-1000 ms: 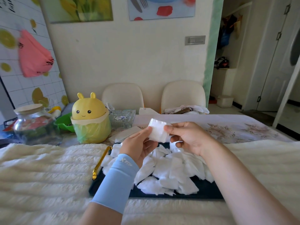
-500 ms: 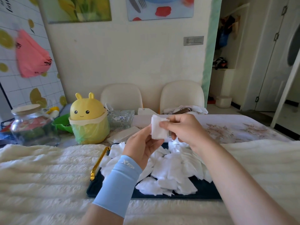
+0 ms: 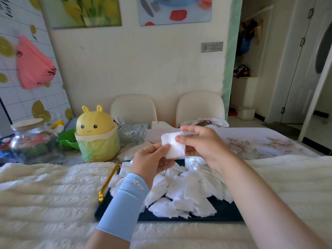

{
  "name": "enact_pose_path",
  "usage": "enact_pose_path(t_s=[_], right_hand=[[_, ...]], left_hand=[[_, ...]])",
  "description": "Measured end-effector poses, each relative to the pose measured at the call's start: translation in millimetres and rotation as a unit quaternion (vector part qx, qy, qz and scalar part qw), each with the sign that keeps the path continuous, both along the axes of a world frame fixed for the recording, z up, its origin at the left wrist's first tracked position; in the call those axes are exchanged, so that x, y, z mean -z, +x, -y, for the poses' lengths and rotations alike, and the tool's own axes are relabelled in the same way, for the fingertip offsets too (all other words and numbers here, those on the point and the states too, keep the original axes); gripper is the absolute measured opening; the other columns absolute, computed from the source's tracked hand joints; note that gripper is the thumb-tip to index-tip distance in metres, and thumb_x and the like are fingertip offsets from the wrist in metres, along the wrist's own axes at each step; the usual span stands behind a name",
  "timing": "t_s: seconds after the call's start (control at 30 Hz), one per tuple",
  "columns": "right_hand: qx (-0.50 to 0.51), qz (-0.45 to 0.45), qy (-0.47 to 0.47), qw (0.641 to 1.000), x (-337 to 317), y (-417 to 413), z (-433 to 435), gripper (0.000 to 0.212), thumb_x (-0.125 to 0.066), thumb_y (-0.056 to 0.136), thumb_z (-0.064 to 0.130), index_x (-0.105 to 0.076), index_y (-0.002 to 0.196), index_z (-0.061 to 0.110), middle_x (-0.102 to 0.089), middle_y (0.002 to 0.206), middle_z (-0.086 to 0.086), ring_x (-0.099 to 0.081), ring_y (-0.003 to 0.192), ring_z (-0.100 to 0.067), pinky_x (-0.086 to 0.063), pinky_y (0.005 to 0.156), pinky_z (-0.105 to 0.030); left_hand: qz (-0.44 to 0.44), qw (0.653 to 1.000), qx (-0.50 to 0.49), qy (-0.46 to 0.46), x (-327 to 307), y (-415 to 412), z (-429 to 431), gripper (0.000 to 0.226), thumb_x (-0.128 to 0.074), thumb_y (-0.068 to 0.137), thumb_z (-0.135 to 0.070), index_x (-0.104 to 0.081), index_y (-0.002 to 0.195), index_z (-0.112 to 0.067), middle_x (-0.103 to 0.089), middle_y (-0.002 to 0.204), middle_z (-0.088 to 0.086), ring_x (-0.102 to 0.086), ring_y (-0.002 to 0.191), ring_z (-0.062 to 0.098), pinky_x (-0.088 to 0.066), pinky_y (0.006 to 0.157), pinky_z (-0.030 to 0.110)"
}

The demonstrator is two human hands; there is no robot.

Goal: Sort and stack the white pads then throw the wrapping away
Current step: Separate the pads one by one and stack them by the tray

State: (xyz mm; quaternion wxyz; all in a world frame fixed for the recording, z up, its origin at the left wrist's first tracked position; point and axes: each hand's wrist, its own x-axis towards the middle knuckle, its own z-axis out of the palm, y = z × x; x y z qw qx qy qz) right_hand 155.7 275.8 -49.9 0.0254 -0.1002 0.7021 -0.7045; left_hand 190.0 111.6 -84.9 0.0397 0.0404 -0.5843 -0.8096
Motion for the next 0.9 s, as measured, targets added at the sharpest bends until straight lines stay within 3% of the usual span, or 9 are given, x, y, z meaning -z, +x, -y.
enact_pose_path(t_s=[0.1,0.17,0.4,0.5,0.57,0.63,0.73,0.8,0.9], right_hand=[[-0.029,0.053,-0.039,0.997,0,0,-1,0.022,-0.082,0.081,0.015,-0.073,0.101,0.012,-0.074,0.09,-0.008,-0.065,0.077,-0.021,-0.057,0.06,-0.027],[-0.026,0.056,-0.014,0.998,3,-1,-1,0.018,-0.082,0.081,0.015,-0.073,0.096,0.013,-0.074,0.079,-0.002,-0.065,0.067,-0.016,-0.053,0.058,-0.026],[0.018,-0.106,0.217,0.97,1,1,-7,0.012,-0.068,0.095,0.028,-0.076,0.097,0.019,-0.076,0.087,0.007,-0.065,0.061,-0.012,-0.043,0.052,-0.014],[-0.039,-0.136,0.42,0.897,-2,4,-13,0.014,-0.066,0.094,0.028,-0.077,0.102,0.029,-0.073,0.093,0.016,-0.062,0.07,-0.001,-0.045,0.07,-0.02],[-0.125,-0.103,0.531,0.832,-7,12,-15,0.028,-0.066,0.091,0.021,-0.075,0.111,0.04,-0.063,0.094,0.026,-0.057,0.077,0.006,-0.042,0.067,-0.015],[-0.176,-0.084,0.576,0.794,-11,18,-15,0.042,-0.065,0.087,0.016,-0.072,0.11,0.05,-0.057,0.105,0.023,-0.062,0.089,-0.002,-0.048,0.069,-0.019],[-0.162,-0.084,0.64,0.747,-9,20,-10,0.038,-0.081,0.078,0.028,-0.072,0.104,0.054,-0.046,0.12,0.009,-0.054,0.105,-0.018,-0.047,0.079,-0.03],[-0.151,-0.089,0.633,0.754,-6,19,-9,0.024,-0.085,0.075,0.034,-0.074,0.088,0.052,-0.049,0.121,0.01,-0.049,0.111,-0.017,-0.045,0.089,-0.032],[-0.166,-0.106,0.545,0.815,-7,15,-16,0.011,-0.083,0.079,0.035,-0.076,0.079,0.043,-0.067,0.115,0.018,-0.06,0.111,-0.007,-0.049,0.094,-0.025]], left_hand=[[-0.001,0.999,0.031,0.023,-2,1,2,0.019,-0.064,0.093,-0.014,-0.071,0.106,-0.001,-0.075,0.098,0.018,-0.072,0.081,0.025,-0.061,0.068,0.031],[-0.005,0.999,0.041,0.021,-2,2,2,0.02,-0.066,0.092,-0.016,-0.071,0.106,-0.003,-0.074,0.096,0.016,-0.071,0.082,0.023,-0.06,0.067,0.029],[0.012,0.999,-0.033,-0.04,6,-3,11,0.015,-0.072,0.088,-0.012,-0.074,0.098,-0.002,-0.074,0.096,0.017,-0.072,0.077,0.021,-0.061,0.069,0.027],[0.012,0.997,-0.065,-0.028,7,-5,19,0.008,-0.072,0.088,-0.013,-0.074,0.089,-0.005,-0.074,0.089,0.012,-0.072,0.074,0.019,-0.061,0.068,0.026],[0.012,0.996,-0.085,-0.032,7,-5,23,0.008,-0.071,0.089,-0.013,-0.072,0.086,-0.006,-0.073,0.087,0.01,-0.072,0.071,0.017,-0.061,0.067,0.025],[0.017,0.996,-0.082,-0.043,6,-4,26,0.009,-0.07,0.09,-0.012,-0.07,0.087,-0.003,-0.072,0.087,0.01,-0.073,0.068,0.017,-0.061,0.066,0.026],[0.024,0.995,-0.066,-0.068,6,-2,28,0.011,-0.069,0.09,-0.011,-0.069,0.093,0.0,-0.071,0.09,0.014,-0.073,0.068,0.018,-0.061,0.066,0.026],[0.025,0.995,-0.065,-0.077,6,-1,28,0.012,-0.069,0.09,-0.011,-0.069,0.094,0.0,-0.071,0.091,0.014,-0.073,0.069,0.019,-0.061,0.066,0.027],[0.017,0.992,-0.079,-0.097,6,0,26,0.007,-0.069,0.09,-0.01,-0.07,0.09,-0.003,-0.072,0.088,0.012,-0.073,0.067,0.017,-0.061,0.065,0.026]])
